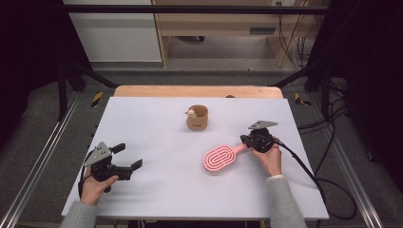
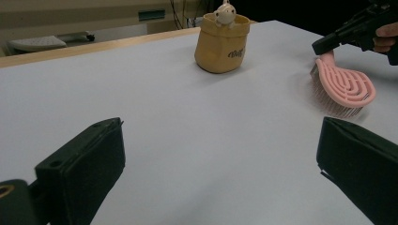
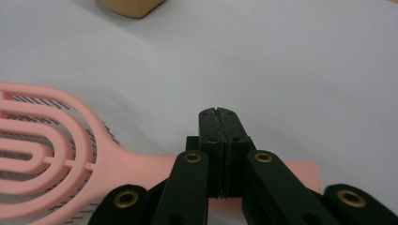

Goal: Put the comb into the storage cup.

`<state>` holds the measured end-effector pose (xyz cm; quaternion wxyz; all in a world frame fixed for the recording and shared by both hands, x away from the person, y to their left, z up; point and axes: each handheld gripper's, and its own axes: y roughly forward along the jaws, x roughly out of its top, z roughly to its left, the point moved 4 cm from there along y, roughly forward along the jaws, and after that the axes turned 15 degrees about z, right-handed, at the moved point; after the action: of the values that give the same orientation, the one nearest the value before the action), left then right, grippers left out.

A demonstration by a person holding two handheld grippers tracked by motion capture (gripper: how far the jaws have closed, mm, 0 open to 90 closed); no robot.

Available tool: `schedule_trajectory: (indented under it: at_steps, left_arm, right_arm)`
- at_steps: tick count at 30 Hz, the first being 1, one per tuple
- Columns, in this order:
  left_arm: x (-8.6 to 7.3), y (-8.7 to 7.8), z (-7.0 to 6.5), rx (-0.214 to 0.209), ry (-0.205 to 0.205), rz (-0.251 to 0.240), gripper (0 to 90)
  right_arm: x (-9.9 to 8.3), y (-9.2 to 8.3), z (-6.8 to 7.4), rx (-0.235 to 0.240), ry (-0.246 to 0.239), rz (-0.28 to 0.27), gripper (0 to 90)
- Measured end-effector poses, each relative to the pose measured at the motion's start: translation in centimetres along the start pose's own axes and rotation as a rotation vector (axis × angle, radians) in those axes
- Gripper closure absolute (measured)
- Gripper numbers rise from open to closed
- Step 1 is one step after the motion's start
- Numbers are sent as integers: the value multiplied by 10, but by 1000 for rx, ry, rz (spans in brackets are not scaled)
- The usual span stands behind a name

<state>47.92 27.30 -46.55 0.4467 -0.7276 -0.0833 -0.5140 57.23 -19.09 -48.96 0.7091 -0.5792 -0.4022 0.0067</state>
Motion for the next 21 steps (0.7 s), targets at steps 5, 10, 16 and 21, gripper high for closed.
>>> schedule_trajectory:
  at_steps: [5, 10, 16, 21]
  left_arm:
    - [0, 0, 0, 1, 1, 1, 13]
    - [0, 0, 0, 1, 0, 0, 13]
    - [0, 0, 0, 1, 1, 0, 13]
    - [0, 0, 0, 2, 2, 0, 14]
  right_arm:
    - [-4, -4, 1, 2, -5, 7, 897]
    - [-8, -9, 2, 7, -7, 10, 898]
    - [-14, -13, 3, 4, -13, 19, 898]
    - [-17, -14, 5, 1, -18, 32, 897]
